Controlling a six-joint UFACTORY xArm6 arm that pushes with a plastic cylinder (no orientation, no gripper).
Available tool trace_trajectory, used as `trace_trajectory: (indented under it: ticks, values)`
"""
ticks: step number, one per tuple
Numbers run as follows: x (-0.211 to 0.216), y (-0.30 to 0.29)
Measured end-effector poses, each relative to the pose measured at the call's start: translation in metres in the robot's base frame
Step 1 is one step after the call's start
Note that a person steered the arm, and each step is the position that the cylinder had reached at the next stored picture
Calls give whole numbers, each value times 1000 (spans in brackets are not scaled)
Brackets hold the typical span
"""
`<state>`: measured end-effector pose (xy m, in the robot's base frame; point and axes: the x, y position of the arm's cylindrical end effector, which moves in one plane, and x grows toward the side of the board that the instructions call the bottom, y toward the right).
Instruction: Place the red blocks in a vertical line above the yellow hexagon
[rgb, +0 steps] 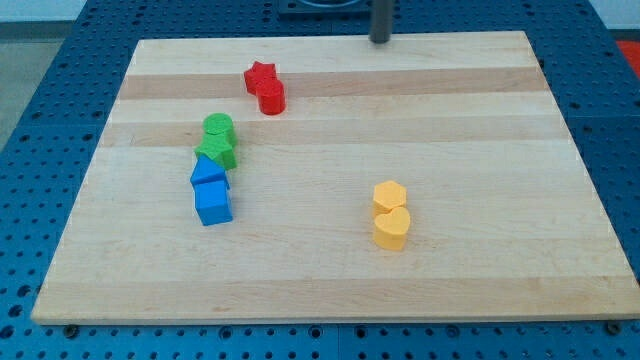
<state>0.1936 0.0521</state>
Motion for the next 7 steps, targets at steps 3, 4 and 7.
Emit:
trace_trajectory:
  ticks: [3,4,7]
  values:
    - [11,-123]
    - [29,-144]
    - [71,-181]
